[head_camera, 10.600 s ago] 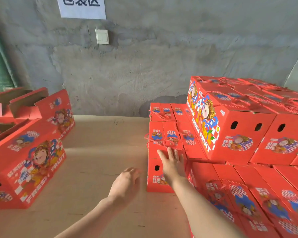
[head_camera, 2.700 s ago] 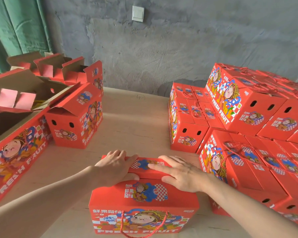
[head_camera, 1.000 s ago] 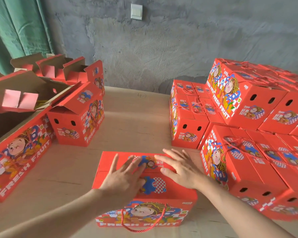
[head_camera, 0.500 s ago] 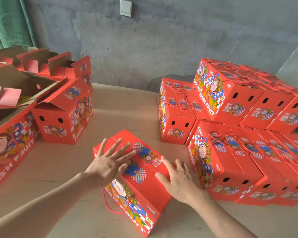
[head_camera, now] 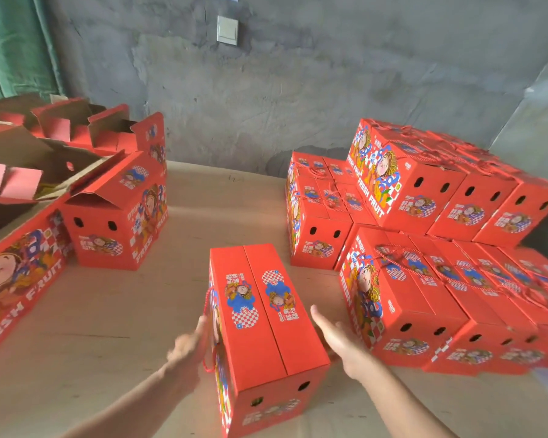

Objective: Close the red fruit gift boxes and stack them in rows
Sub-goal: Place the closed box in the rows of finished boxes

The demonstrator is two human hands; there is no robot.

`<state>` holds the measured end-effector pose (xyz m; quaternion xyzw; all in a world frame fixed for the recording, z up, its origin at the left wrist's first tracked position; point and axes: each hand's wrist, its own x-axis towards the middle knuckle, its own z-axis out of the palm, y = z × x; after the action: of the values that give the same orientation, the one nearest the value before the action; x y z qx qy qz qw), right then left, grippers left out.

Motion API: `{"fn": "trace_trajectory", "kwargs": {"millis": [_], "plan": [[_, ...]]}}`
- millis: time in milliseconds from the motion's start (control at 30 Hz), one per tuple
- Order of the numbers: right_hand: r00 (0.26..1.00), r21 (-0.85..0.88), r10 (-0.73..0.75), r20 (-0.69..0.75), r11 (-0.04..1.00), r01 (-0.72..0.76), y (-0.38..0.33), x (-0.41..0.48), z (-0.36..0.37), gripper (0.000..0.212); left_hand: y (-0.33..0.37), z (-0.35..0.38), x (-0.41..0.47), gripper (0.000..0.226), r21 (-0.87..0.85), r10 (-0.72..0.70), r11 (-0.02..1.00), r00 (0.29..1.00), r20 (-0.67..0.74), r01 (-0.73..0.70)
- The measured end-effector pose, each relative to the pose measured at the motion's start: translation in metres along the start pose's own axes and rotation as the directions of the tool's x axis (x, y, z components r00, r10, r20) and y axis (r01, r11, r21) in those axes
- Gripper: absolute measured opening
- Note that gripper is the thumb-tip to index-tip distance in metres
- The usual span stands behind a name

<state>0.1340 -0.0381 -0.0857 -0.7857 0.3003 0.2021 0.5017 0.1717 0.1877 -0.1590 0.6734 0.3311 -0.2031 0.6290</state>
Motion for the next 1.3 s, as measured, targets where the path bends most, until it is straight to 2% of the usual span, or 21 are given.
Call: {"fn": "trace_trajectory", "kwargs": {"millis": [67,133,200,300,367,433,500,533,600,633,667,733,800,833,867,933,1000,1033,1100,1167,1300], "plan": [[0.999,0.154,-0.049,0.005,0.987,0.048,-0.007,0.012,0.011,0.082,-0.007,0.001,-0.007,0.032,-0.174,-0.211,0.955,0.963,0.170,0.240],[0.985,0.245,-0.148,-0.084,0.956,0.164,-0.019,0.021,0.018,0.062,-0.011,0.006,-0.006,0.012,-0.283,-0.232,0.918,0.954,0.189,0.279],[0.967,0.309,-0.201,-0.159,0.920,0.242,-0.030,0.024,0.020,0.042,-0.007,0.008,-0.003,0.015,-0.409,-0.152,0.893,0.982,0.116,0.186],[0.948,0.318,-0.269,-0.171,0.896,0.312,-0.044,0.016,0.025,0.037,0.010,0.004,0.001,0.025,-0.472,-0.065,0.879,0.998,0.022,0.067],[0.916,0.293,-0.358,-0.181,0.869,0.398,-0.056,0.006,0.027,0.030,0.027,-0.002,0.000,0.022,-0.504,-0.003,0.863,0.999,0.043,0.024],[0.877,0.320,-0.466,-0.115,0.819,0.477,-0.070,-0.009,0.029,0.009,0.050,-0.008,-0.007,0.021,-0.528,0.117,0.848,0.988,0.103,-0.046],[0.829,0.389,-0.560,0.021,0.768,0.509,-0.083,-0.023,0.032,0.018,0.076,-0.014,-0.021,0.029,-0.488,0.289,0.855,0.942,0.168,-0.175],[0.808,0.411,-0.582,0.091,0.761,0.502,-0.089,-0.029,0.037,0.021,0.090,-0.015,-0.034,0.030,-0.509,0.378,0.823,0.912,0.158,-0.253],[0.789,0.377,-0.590,0.172,0.779,0.501,-0.100,-0.036,0.048,0.023,0.117,-0.014,-0.062,0.024,-0.644,0.533,0.684,0.837,0.122,-0.342],[0.790,0.343,-0.584,0.184,0.792,0.505,-0.104,-0.041,0.054,0.023,0.129,-0.013,-0.077,0.022,-0.658,0.614,0.636,0.781,0.115,-0.404],[0.790,0.328,-0.580,0.198,0.799,0.505,-0.108,-0.044,0.058,0.024,0.139,-0.012,-0.091,0.022,-0.612,0.689,0.614,0.717,0.106,-0.499],[0.780,0.415,-0.564,0.272,0.800,0.434,-0.115,-0.047,0.060,0.025,0.145,-0.014,-0.105,0.030,-0.425,0.816,0.558,0.565,0.123,-0.713],[0.794,0.532,-0.522,0.313,0.788,0.309,-0.122,-0.050,0.051,0.023,0.138,-0.019,-0.102,0.034,-0.072,0.897,0.434,0.423,0.125,-0.898],[0.817,0.559,-0.488,0.307,0.787,0.261,-0.126,-0.051,0.043,0.023,0.132,-0.022,-0.095,0.034,0.124,0.919,0.364,0.377,0.114,-0.923],[0.836,0.577,-0.460,0.300,0.785,0.225,-0.131,-0.051,0.035,0.022,0.125,-0.026,-0.086,0.032,0.279,0.923,0.337,0.373,0.091,-0.900],[0.865,0.557,-0.418,0.278,0.804,0.209,-0.140,-0.054,0.020,0.022,0.108,-0.033,-0.069,0.026,0.400,0.887,0.397,0.457,0.062,-0.826],[0.883,0.444,-0.412,0.227,0.850,0.282,-0.146,-0.059,0.013,0.024,0.087,-0.032,-0.053,0.022,0.446,0.829,0.431,0.540,0.147,-0.784],[0.887,0.374,-0.418,0.195,0.868,0.327,-0.151,-0.062,0.012,0.026,0.077,-0.029,-0.048,0.021,0.476,0.804,0.411,0.555,0.213,-0.778],[0.889,0.275,-0.436,0.141,0.880,0.388,-0.160,-0.071,0.013,0.029,0.061,-0.023,-0.043,0.022,0.513,0.782,0.341,0.540,0.310,-0.788],[0.878,0.238,-0.468,0.101,0.868,0.436,-0.169,-0.079,0.012,0.030,0.055,-0.020,-0.044,0.026,0.505,0.805,0.292,0.493,0.328,-0.812],[0.785,0.236,-0.620,0.010,0.764,0.600,-0.190,-0.097,0.005,0.031,0.068,-0.021,-0.062,0.024,0.385,0.920,0.241,0.336,0.201,-0.891]]}}
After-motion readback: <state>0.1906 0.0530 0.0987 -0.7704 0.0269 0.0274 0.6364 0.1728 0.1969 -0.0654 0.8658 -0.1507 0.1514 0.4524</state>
